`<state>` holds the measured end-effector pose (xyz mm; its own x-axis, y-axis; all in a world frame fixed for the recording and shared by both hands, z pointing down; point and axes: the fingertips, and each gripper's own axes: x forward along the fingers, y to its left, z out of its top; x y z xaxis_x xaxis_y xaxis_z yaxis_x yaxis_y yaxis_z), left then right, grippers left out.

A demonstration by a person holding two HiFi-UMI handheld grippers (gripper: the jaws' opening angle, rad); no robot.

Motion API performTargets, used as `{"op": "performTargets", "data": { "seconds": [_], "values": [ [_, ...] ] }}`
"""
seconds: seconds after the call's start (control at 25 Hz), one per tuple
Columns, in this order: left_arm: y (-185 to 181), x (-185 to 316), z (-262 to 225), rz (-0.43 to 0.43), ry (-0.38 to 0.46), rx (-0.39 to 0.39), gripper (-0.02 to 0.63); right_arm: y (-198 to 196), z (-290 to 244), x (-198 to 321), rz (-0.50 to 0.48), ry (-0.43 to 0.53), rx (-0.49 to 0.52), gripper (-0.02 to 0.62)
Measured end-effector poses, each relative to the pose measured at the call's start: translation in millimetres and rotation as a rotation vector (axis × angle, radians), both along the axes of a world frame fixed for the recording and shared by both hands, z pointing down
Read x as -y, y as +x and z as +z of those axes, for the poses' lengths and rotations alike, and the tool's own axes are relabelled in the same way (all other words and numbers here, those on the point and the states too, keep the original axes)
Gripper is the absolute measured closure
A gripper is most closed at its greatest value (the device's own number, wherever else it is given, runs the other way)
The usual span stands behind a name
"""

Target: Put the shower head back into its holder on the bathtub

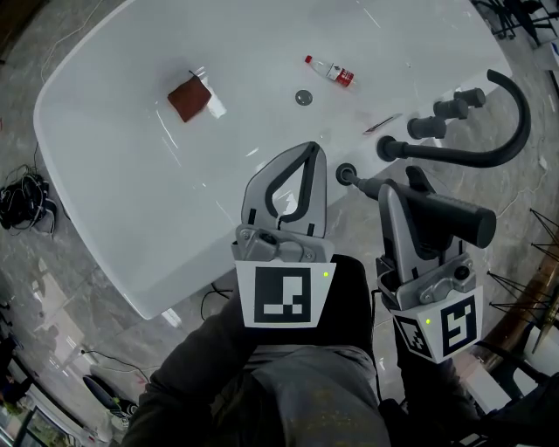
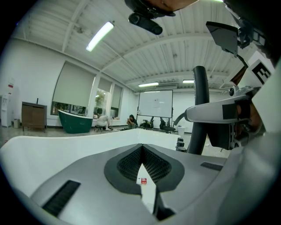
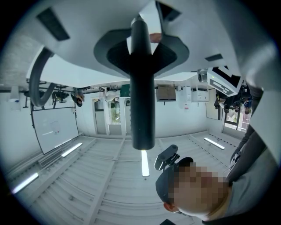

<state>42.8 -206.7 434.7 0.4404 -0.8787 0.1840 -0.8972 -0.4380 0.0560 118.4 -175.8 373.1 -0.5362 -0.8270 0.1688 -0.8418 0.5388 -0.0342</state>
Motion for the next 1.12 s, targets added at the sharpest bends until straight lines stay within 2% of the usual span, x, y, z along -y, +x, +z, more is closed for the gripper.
{"op": "performTargets", "data": {
  "seconds": [1.12],
  "values": [
    [-5.9,-1.8,36.1,-0.025,-0.02,0.002,0.603,1.5,42.7,4.4,-0.011,-0.025,0.0,0.468]
  ]
}}
